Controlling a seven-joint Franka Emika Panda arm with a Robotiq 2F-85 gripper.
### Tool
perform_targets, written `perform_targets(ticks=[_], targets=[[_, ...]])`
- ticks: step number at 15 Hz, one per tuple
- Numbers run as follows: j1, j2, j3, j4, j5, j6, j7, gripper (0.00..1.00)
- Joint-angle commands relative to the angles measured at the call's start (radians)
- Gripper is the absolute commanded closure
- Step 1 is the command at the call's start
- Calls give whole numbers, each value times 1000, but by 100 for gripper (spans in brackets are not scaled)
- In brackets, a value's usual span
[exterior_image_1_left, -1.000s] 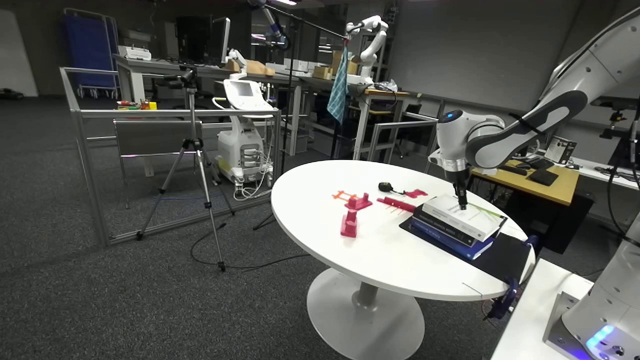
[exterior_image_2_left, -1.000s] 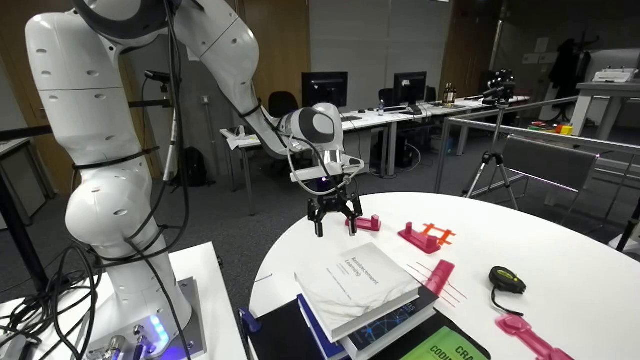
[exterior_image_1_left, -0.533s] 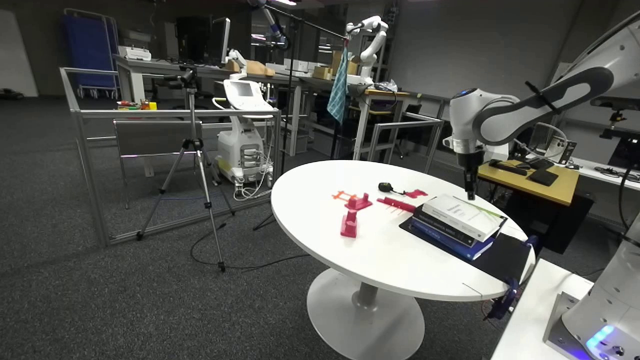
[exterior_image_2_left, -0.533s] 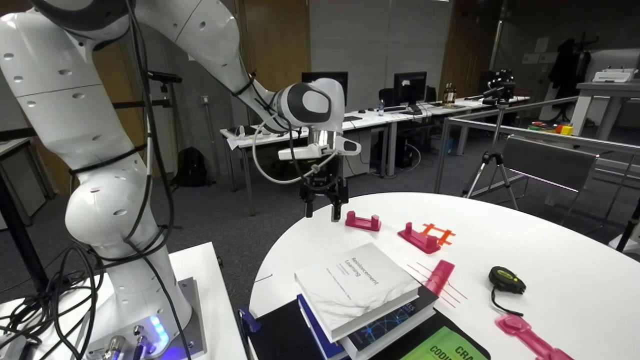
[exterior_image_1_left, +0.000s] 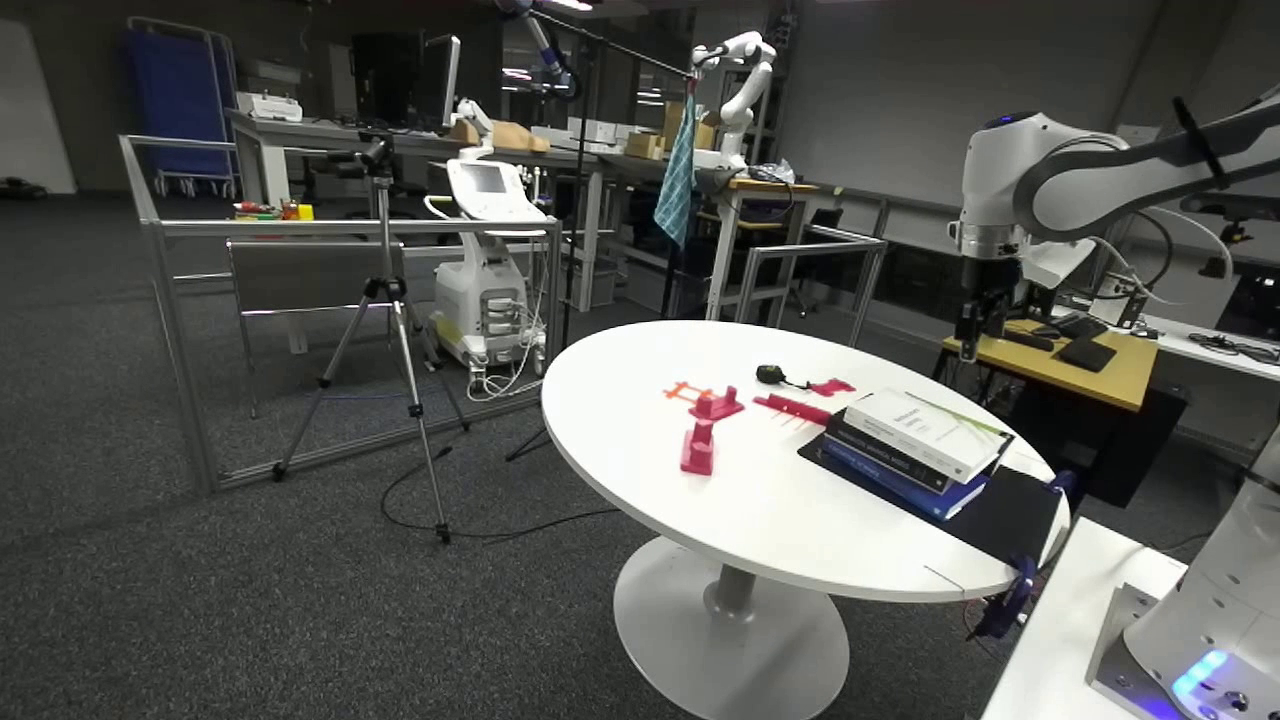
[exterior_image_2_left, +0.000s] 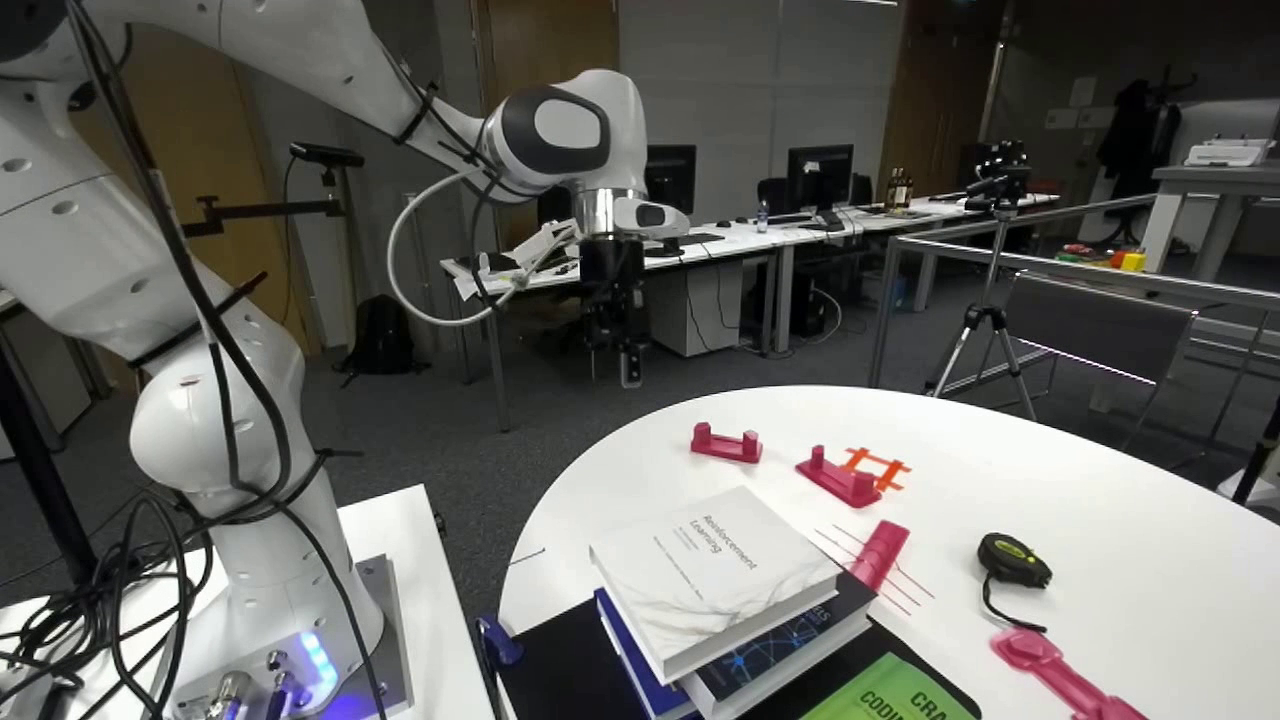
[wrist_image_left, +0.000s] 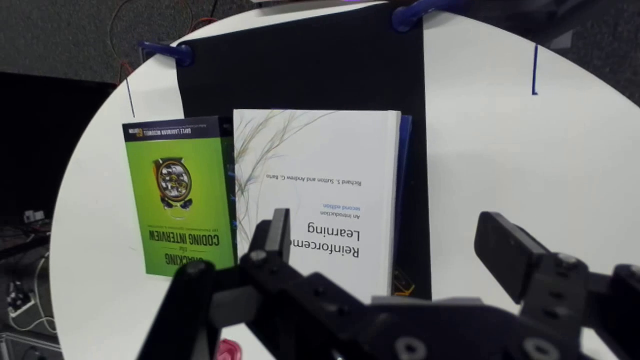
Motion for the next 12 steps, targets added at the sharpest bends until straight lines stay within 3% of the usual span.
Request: perform_targets(ticks=[1, 6, 7, 12], targets=[[-23, -146, 37, -76, 11, -31, 105, 0], [-28, -266, 75, -132, 25, -58, 222, 0], [-27, -194, 67, -92, 12, -39, 185, 0], [-30, -246, 79, -124, 15, -41, 204, 0]])
